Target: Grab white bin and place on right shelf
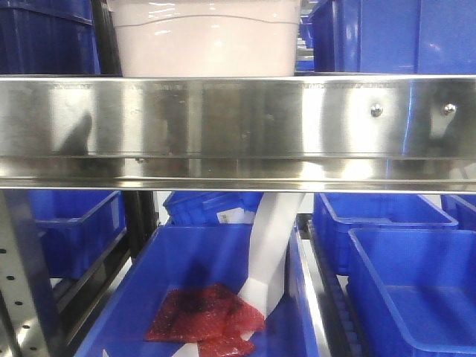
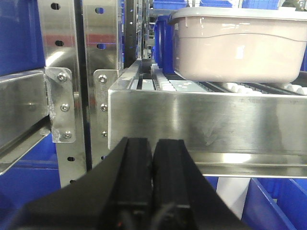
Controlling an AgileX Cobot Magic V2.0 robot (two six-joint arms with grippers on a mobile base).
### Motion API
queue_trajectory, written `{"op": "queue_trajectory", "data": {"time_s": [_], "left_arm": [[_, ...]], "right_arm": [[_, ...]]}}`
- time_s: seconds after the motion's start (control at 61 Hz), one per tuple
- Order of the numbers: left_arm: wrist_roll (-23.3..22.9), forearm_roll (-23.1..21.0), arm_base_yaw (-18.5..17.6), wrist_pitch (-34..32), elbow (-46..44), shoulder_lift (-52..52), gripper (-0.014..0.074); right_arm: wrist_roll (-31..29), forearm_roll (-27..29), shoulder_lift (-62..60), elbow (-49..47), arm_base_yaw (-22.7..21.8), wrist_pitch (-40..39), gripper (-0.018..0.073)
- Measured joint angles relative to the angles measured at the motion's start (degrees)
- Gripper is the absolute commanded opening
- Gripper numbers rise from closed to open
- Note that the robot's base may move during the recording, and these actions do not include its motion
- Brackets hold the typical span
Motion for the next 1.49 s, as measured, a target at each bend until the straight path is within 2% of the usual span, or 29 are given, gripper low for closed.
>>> {"op": "queue_trajectory", "data": {"time_s": [0.262, 1.493], "left_arm": [[0.0, 0.0, 0.0, 0.0, 0.0, 0.0, -0.0118], [0.0, 0.0, 0.0, 0.0, 0.0, 0.0, -0.0118]], "right_arm": [[-0.1, 0.8, 0.0, 0.0, 0.0, -4.2, 0.0070], [-0.1, 2.3, 0.0, 0.0, 0.0, -2.9, 0.0070]]}}
